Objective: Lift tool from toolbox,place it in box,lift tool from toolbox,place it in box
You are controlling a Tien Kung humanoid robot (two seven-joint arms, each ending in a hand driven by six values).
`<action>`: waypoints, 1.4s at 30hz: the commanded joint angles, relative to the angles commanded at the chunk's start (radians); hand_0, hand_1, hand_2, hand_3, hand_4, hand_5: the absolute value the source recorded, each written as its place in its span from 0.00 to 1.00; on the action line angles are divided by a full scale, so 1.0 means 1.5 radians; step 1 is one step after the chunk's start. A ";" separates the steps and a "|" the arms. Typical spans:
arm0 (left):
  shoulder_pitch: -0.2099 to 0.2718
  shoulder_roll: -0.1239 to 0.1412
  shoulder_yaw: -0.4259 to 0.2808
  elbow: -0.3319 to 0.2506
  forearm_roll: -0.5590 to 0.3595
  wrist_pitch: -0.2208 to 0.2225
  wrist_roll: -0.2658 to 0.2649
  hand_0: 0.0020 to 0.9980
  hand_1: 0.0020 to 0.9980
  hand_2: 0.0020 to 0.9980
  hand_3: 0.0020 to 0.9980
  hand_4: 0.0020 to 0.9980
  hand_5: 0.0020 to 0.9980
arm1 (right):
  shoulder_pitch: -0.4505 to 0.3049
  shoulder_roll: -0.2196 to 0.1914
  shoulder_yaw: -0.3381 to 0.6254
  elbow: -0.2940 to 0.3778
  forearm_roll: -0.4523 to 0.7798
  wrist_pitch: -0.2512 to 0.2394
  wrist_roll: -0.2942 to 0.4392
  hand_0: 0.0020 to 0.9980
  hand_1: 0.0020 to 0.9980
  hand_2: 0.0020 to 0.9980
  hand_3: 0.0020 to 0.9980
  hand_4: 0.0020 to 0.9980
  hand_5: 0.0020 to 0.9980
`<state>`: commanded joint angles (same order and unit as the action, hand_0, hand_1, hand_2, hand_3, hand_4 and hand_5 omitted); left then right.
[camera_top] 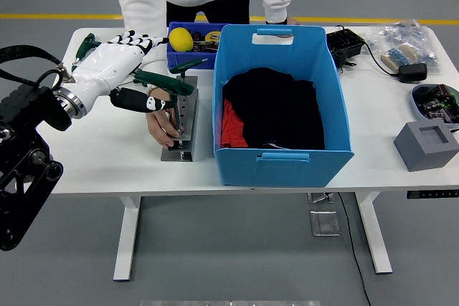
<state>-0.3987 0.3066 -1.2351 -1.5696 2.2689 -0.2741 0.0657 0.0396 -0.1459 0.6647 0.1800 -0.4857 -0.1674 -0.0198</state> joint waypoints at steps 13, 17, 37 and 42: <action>-0.073 0.000 0.060 0.106 -0.009 0.014 -0.005 0.93 0.93 0.97 0.95 1.00 0.50 | 0.000 -0.001 -0.008 0.000 0.009 -0.003 0.000 0.73 0.71 0.77 0.63 0.89 0.68; -0.106 0.006 0.096 0.146 0.000 0.019 -0.007 0.84 0.78 0.82 0.85 1.00 0.51 | 0.001 -0.002 -0.013 0.000 0.015 -0.004 0.000 0.73 0.71 0.77 0.62 0.89 0.67; -0.141 0.009 0.162 0.180 -0.017 0.027 0.021 0.48 0.48 0.55 0.65 1.00 0.63 | 0.000 -0.004 -0.019 0.000 0.018 -0.007 0.000 0.73 0.70 0.77 0.62 0.88 0.67; -0.145 0.009 0.172 0.191 -0.013 0.022 0.028 0.41 0.39 0.44 0.59 1.00 0.66 | 0.001 -0.004 -0.019 0.000 0.018 -0.009 0.000 0.73 0.70 0.77 0.62 0.88 0.67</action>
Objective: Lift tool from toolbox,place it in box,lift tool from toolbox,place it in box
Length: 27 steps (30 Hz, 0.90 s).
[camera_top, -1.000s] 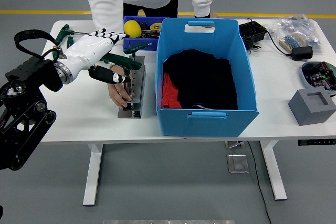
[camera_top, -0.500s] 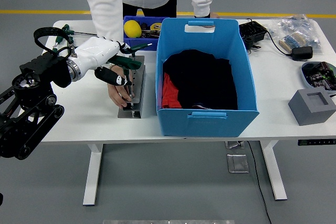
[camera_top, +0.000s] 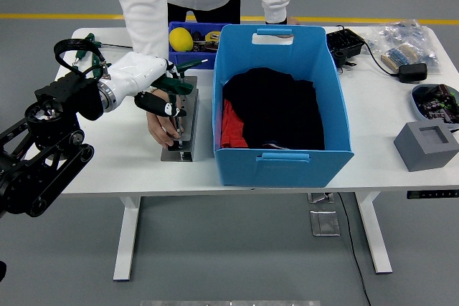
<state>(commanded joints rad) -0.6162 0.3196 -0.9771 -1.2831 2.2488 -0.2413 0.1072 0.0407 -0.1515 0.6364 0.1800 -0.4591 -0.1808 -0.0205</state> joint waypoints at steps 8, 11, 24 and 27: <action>-0.005 -0.001 0.011 0.012 0.007 0.000 0.005 0.36 0.33 0.36 0.50 1.00 0.67 | 0.000 0.000 0.003 0.000 -0.002 -0.003 -0.001 0.73 0.70 0.76 0.62 0.88 0.67; -0.008 -0.001 0.013 0.014 0.009 0.000 0.007 0.30 0.25 0.27 0.40 1.00 0.67 | 0.000 -0.001 0.003 0.000 -0.002 -0.003 -0.001 0.72 0.70 0.76 0.61 0.88 0.67; -0.013 -0.001 0.030 0.027 0.013 0.008 0.007 0.26 0.16 0.18 0.28 1.00 0.66 | 0.001 -0.001 0.004 0.000 -0.002 -0.005 0.000 0.72 0.70 0.76 0.61 0.88 0.67; -0.015 -0.002 0.031 0.031 0.010 0.013 0.008 0.23 0.12 0.15 0.23 1.00 0.66 | 0.001 -0.001 0.004 0.000 -0.003 -0.006 0.000 0.72 0.69 0.76 0.61 0.87 0.67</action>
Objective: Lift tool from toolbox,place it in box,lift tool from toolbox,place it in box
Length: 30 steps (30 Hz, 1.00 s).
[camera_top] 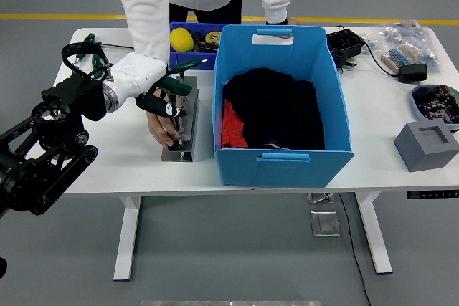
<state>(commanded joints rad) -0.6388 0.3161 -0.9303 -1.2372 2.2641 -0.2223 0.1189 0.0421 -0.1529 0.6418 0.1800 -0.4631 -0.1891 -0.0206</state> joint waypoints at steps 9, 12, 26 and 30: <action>0.003 -0.004 0.008 0.011 -0.003 0.016 0.003 0.19 0.07 0.10 0.18 1.00 0.66 | 0.000 0.000 0.000 0.000 -0.001 -0.001 0.000 0.72 0.69 0.76 0.61 0.87 0.66; 0.004 -0.005 0.016 0.014 -0.003 0.028 0.003 0.18 0.04 0.07 0.12 1.00 0.65 | 0.000 0.000 0.001 0.000 -0.002 -0.001 0.000 0.72 0.69 0.76 0.60 0.87 0.66; 0.004 -0.006 0.031 0.016 -0.005 0.120 0.000 0.15 0.00 0.01 0.06 1.00 0.65 | 0.000 0.001 0.006 0.000 -0.007 -0.002 -0.002 0.72 0.69 0.76 0.60 0.87 0.66; 0.002 -0.004 0.032 0.017 -0.011 0.144 -0.004 0.14 0.00 0.00 0.05 1.00 0.64 | 0.000 0.001 0.006 0.000 -0.007 -0.002 -0.001 0.72 0.69 0.75 0.60 0.87 0.66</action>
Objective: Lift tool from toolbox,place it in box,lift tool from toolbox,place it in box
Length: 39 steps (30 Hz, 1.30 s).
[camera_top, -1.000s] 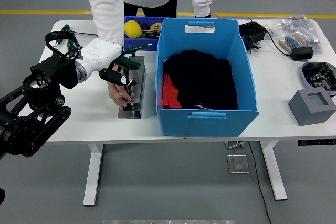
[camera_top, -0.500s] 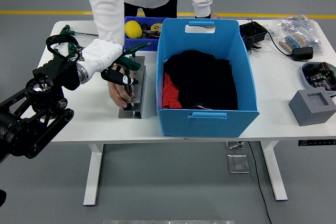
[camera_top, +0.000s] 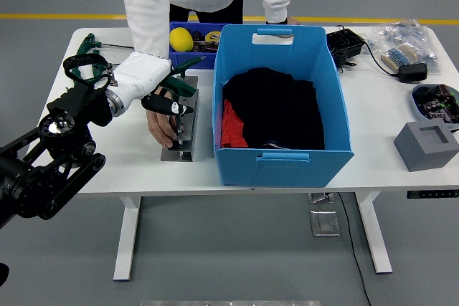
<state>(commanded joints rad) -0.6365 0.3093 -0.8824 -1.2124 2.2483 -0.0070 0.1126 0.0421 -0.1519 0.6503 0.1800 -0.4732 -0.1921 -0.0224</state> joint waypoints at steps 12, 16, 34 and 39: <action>-0.017 0.018 -0.004 -0.008 -0.006 0.006 -0.001 0.14 0.00 0.00 0.03 0.84 0.55 | 0.001 0.000 0.001 0.000 -0.003 0.000 -0.001 0.72 0.69 0.75 0.60 0.87 0.66; -0.027 0.029 -0.004 -0.016 -0.011 -0.004 0.003 0.14 0.00 0.00 0.03 0.84 0.55 | 0.001 0.000 0.003 0.000 -0.005 0.000 -0.001 0.72 0.69 0.75 0.60 0.87 0.66; -0.093 0.097 0.008 -0.055 -0.073 -0.062 0.035 0.16 0.00 0.00 0.04 0.71 0.34 | 0.003 -0.001 0.008 0.000 -0.014 -0.001 -0.002 0.72 0.69 0.75 0.60 0.87 0.66; -0.102 0.106 0.006 -0.066 -0.080 -0.071 0.043 0.16 0.00 0.01 0.05 0.70 0.33 | 0.003 -0.001 0.010 0.000 -0.017 -0.002 -0.003 0.71 0.68 0.75 0.60 0.87 0.66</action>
<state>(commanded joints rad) -0.7891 0.4679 -0.8734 -1.3112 2.1276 -0.1137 0.1764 0.0459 -0.1528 0.6653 0.1800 -0.4994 -0.1946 -0.0271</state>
